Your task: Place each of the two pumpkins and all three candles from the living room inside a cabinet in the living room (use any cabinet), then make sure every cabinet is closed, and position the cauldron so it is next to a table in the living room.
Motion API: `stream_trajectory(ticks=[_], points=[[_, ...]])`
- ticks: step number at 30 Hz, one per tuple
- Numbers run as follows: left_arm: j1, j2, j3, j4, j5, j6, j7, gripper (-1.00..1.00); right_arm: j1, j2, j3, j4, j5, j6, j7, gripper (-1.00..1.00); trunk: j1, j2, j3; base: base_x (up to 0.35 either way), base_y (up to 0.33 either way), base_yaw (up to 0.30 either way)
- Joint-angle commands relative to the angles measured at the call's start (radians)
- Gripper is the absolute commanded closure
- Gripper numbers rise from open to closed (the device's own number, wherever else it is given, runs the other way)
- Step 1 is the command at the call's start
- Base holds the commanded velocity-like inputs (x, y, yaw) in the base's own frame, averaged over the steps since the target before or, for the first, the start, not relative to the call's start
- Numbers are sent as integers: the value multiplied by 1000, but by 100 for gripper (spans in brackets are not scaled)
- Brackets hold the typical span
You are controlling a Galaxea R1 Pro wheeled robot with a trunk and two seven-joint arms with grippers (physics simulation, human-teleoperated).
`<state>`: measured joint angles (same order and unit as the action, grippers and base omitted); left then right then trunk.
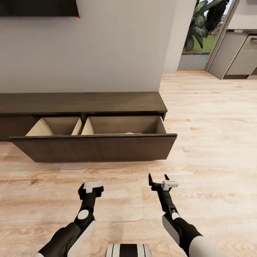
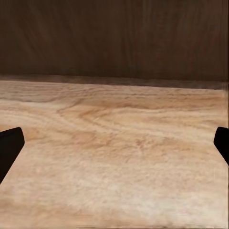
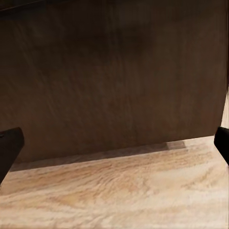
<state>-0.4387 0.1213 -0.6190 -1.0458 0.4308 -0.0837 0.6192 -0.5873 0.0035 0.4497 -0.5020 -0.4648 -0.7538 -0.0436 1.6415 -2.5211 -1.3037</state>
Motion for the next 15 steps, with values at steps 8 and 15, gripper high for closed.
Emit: stream_trajectory(ticks=[8, 15], points=[[21, 46, -5, -61, 16, -8, -36, -100, 0, -1, 9, -8, -7, -57, -3, -100, 0, 0, -1, 12, 0, 0], [21, 49, -5, -62, 18, -9, -37, -100, -1, 0, 7, -7, -11, -71, -12, -100, 0, 0, -1, 140, 0, 0]])
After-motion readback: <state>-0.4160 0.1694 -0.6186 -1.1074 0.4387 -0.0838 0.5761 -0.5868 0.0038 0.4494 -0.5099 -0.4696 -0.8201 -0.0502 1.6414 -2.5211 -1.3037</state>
